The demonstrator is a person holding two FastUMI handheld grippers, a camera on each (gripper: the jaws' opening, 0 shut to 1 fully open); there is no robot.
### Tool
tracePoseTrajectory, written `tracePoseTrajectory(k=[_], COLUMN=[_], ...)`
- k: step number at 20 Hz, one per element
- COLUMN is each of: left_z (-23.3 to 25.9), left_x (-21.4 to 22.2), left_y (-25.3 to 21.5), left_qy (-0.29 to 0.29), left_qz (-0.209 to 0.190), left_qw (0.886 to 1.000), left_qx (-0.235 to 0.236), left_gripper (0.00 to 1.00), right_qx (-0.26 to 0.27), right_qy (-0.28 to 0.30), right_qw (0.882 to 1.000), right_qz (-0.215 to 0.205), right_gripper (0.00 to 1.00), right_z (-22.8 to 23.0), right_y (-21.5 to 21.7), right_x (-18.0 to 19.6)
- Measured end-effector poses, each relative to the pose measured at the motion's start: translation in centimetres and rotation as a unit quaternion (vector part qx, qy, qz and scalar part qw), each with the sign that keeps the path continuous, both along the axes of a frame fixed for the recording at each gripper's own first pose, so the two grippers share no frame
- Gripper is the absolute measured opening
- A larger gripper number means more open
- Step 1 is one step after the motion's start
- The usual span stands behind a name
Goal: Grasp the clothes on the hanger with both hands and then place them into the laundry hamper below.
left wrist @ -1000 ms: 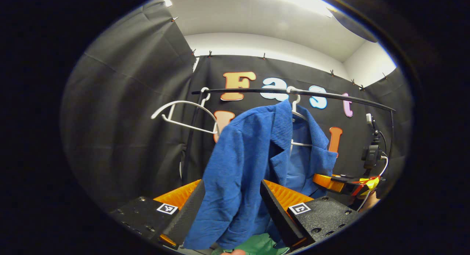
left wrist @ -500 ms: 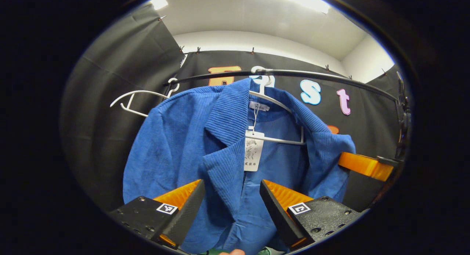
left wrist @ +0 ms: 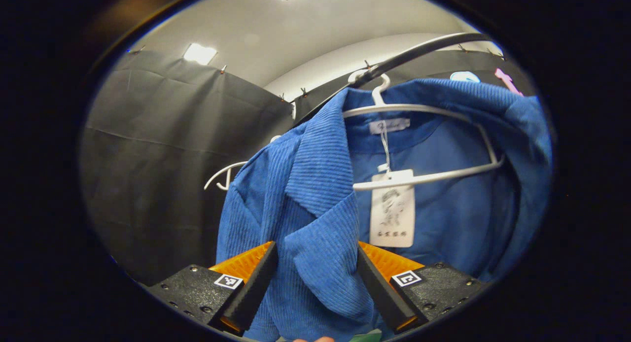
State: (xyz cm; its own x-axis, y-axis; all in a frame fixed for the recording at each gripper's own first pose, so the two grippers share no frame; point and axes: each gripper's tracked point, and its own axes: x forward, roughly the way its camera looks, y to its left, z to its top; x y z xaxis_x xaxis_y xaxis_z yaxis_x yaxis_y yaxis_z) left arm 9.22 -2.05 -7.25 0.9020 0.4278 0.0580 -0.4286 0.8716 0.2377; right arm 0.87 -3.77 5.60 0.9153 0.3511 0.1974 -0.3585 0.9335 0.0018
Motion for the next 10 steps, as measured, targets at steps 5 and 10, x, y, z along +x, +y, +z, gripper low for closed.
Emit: tracePoseTrajectory(k=[5,10], left_z=[-0.8,1.4], left_x=[-1.1,-3.2], left_y=[5.1,3.9], left_qy=[0.034,0.098], left_qz=[0.007,-0.103], left_qw=[0.999,0.990], left_qx=[0.025,-0.016], left_gripper=[0.61,0.03], right_qx=[-0.002,-0.005], right_qy=[0.000,0.009], right_qw=[1.000,0.999], right_qz=[-0.002,-0.039], right_gripper=[0.07,0.07], right_z=[-0.3,-1.5], right_y=[-0.6,-0.3], right_x=[1.0,2.8])
